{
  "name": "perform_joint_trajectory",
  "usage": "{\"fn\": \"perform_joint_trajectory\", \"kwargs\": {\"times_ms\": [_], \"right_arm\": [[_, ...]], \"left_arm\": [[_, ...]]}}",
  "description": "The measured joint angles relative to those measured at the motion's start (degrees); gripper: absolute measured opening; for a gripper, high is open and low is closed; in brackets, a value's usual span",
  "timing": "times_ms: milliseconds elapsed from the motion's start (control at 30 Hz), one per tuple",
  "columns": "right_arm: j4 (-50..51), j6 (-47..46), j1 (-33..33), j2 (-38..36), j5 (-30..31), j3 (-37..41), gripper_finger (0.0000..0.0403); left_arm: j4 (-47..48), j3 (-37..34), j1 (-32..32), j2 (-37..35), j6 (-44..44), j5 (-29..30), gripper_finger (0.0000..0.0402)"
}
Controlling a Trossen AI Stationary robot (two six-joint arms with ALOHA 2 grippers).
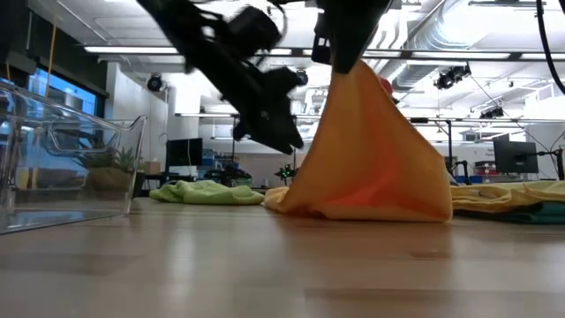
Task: Fold microfiber towels
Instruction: Fold the orange towel
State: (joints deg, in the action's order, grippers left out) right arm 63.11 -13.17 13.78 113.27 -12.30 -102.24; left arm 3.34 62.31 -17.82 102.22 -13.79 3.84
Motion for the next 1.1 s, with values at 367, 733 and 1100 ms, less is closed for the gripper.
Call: {"fn": "perform_joint_trajectory", "kwargs": {"times_ms": [367, 733, 1100], "right_arm": [[0.97, -1.24, 1.4, 0.0, -0.22, 0.0, 0.0], [-1.68, -3.41, 1.1, 0.0, -0.15, 0.0, 0.0], [-2.02, -4.85, 1.11, -0.07, 6.34, -0.02, 0.0008]], "left_arm": [[15.25, 14.21, -3.7, 11.78, 2.11, -2.08, 0.0168], [15.8, 14.18, -3.67, 13.19, 3.82, -0.86, 0.0147], [16.17, 14.17, -3.7, 13.43, 10.74, -3.6, 0.0007]]}}
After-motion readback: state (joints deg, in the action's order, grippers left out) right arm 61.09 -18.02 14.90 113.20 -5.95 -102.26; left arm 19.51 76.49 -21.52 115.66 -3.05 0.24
